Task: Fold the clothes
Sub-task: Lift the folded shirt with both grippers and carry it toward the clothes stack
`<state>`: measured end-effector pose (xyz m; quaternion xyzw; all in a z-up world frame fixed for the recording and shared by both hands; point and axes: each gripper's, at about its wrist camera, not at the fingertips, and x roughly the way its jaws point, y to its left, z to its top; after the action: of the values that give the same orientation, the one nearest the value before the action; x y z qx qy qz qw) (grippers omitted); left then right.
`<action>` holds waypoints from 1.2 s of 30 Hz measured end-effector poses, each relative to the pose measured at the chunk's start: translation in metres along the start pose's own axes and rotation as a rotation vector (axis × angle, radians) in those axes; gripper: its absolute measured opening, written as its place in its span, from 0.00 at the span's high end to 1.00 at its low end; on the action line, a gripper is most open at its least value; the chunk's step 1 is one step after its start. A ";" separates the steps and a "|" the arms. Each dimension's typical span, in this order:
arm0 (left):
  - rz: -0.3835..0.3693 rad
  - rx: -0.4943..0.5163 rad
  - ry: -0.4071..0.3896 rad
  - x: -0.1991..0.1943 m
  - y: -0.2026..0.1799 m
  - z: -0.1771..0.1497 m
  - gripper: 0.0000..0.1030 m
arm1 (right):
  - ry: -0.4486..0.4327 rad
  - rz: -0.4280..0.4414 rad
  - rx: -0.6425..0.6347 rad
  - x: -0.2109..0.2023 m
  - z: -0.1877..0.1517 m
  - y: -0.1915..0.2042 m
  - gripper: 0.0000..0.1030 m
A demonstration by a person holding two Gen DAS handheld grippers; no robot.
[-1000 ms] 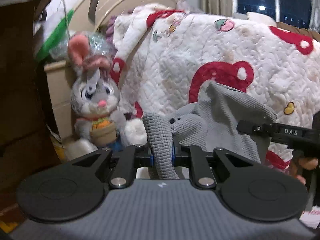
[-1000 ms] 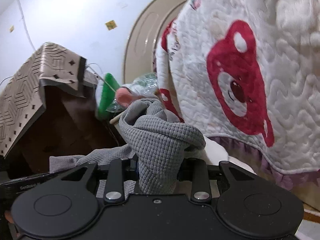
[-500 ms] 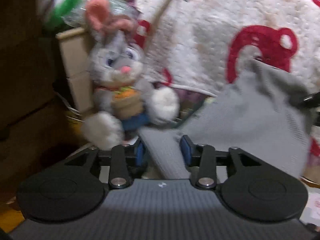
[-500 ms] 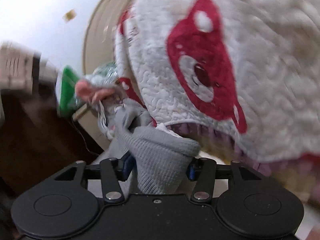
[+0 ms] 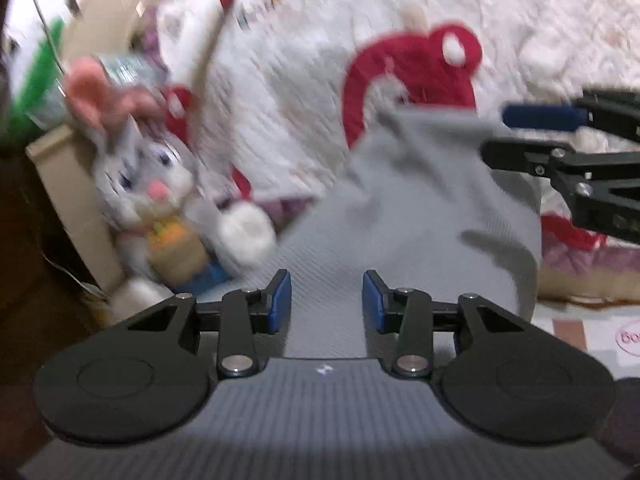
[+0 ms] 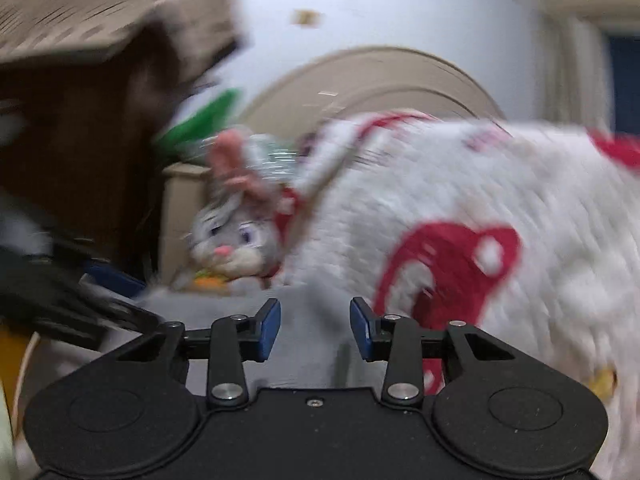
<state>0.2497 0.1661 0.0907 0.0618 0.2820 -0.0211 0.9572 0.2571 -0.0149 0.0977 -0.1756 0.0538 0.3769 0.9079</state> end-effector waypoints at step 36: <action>0.024 -0.117 0.041 0.003 0.011 -0.027 0.57 | 0.111 0.016 0.349 0.018 -0.010 -0.058 0.68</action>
<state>0.2388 0.1804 0.0680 0.0094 0.3014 0.0081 0.9534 0.3107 -0.0447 0.1000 -0.0353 0.1698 0.3587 0.9172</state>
